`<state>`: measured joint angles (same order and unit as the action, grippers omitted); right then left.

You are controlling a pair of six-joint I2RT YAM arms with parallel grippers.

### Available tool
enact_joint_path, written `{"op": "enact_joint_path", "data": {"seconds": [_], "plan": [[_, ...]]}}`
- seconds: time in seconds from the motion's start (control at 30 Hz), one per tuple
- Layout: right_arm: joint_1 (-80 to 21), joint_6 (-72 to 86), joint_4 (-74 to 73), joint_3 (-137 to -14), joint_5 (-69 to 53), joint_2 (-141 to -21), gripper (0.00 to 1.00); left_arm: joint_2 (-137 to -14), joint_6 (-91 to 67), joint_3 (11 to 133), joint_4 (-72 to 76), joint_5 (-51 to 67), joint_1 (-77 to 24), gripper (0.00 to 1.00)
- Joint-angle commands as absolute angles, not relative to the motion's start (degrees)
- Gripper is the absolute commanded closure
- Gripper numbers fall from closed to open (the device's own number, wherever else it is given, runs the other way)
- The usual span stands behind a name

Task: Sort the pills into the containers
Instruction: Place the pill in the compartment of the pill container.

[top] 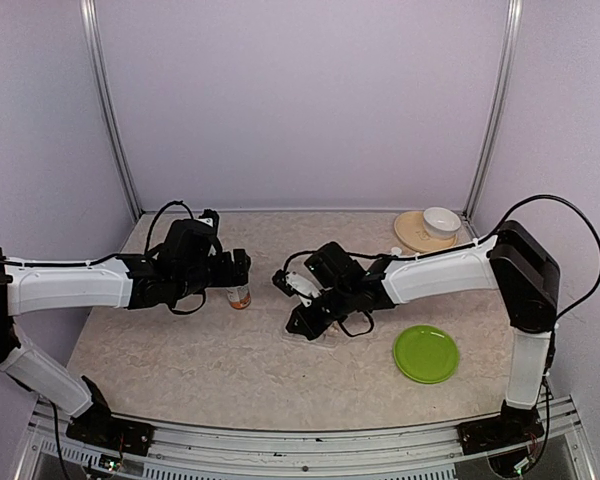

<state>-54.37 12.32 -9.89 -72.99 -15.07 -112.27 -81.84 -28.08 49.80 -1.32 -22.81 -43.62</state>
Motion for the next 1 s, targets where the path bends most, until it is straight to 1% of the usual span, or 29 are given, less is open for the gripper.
{"op": "enact_joint_path", "data": {"seconds": [0.0,0.3,0.5,0.97], "plan": [[-54.76,12.44,-10.29,-74.54,-13.07,-112.64,0.93,-80.88,-28.41,48.88,-0.51,-23.16,-44.02,0.01],[-54.78,11.5,-11.29,-77.21,-12.12,-115.38,0.92,-81.22,-28.59,48.82,-0.35,-22.89,-44.08,0.01],[-54.75,11.57,-11.51,-78.48,-7.32,-116.03,0.9,-81.33,-28.65,48.67,-0.18,-22.78,-44.03,0.01],[-54.6,10.31,-13.82,-81.69,-4.87,-118.69,0.89,-81.03,-28.48,48.59,-0.26,-22.85,-43.95,0.01]]}}
